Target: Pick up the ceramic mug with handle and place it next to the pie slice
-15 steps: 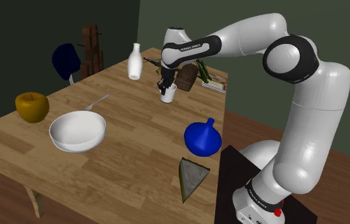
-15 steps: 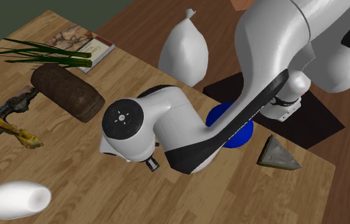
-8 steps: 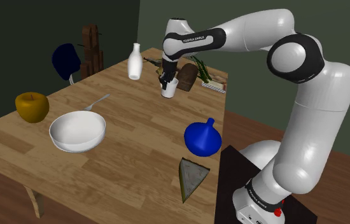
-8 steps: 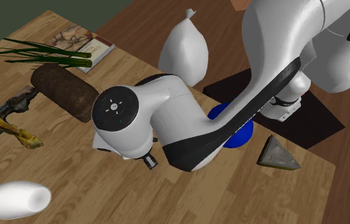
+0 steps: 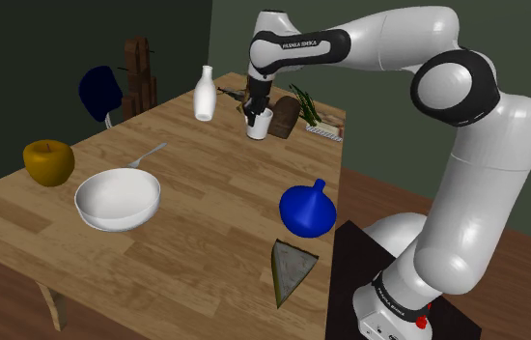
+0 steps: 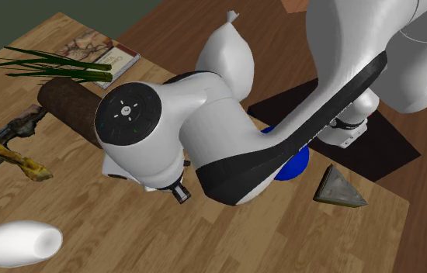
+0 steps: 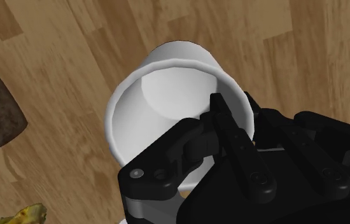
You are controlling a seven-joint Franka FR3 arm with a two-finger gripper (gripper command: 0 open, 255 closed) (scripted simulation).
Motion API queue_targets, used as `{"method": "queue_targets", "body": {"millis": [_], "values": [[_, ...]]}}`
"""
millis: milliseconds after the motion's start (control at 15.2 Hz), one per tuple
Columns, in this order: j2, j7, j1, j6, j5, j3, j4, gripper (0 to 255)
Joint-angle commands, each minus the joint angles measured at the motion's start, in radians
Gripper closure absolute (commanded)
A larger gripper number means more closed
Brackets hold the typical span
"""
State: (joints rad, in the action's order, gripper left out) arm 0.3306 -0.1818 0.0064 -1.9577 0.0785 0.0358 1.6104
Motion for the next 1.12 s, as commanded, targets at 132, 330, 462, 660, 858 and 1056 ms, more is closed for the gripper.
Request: {"method": "queue_targets", "body": {"millis": [132, 330, 462, 660, 858, 1056], "values": [[-0.011, -0.003, 0.001, 0.052, -0.002, 0.001, -0.041, 255], [-0.016, -0.005, 0.001, 0.087, -0.003, 0.001, -0.071, 255], [-0.078, 0.027, 0.020, 0.063, -0.001, 0.012, 0.016, 255], [-0.163, 0.076, 0.047, 0.035, 0.000, 0.030, 0.133, 255], [-0.241, 0.127, 0.075, 0.015, -0.002, 0.052, 0.234, 255], [-0.312, 0.180, 0.102, 0.001, -0.008, 0.078, 0.321, 255]]}}
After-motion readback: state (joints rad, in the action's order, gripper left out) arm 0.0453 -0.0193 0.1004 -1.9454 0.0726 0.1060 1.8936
